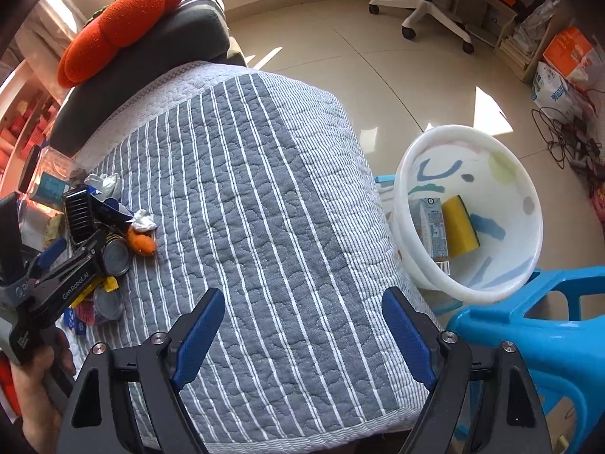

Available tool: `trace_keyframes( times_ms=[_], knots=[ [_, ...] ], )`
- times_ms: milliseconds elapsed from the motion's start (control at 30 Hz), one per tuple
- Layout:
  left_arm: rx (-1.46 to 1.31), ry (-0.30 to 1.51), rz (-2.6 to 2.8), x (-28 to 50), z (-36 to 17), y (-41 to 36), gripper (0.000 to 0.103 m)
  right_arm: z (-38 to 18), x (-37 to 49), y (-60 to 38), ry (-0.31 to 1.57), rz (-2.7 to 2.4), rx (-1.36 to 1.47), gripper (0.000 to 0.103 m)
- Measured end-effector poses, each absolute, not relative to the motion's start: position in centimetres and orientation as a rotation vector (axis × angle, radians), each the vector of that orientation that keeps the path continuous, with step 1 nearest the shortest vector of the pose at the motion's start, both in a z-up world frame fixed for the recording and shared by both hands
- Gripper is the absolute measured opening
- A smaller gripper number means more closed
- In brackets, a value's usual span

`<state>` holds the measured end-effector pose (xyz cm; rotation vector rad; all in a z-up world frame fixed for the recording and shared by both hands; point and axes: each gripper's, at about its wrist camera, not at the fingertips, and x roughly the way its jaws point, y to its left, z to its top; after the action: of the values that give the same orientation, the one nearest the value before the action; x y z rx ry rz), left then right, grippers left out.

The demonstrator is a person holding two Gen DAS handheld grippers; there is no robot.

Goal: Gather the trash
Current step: 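Move the left tool back to the bed and grasp the black plastic tray, then hold the black tray in the left tool while the right tool grasps the blue box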

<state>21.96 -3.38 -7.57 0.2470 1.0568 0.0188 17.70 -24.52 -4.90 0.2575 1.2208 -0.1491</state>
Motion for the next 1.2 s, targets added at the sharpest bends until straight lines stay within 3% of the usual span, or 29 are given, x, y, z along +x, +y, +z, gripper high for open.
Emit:
trace_keyframes(
  times_ms=[533, 1200],
  knots=[
    [-0.205, 1.038, -0.103, 18.6, -1.9, 9.3, 0.06, -4.7, 21.2, -17.7, 1.201, -0.053, 0.257, 0.086],
    [-0.178, 1.043, -0.068, 15.4, -1.8, 15.6, 0.06, -6.8, 28.4, -0.3, 0.937, 0.097, 0.195, 0.087]
  ],
)
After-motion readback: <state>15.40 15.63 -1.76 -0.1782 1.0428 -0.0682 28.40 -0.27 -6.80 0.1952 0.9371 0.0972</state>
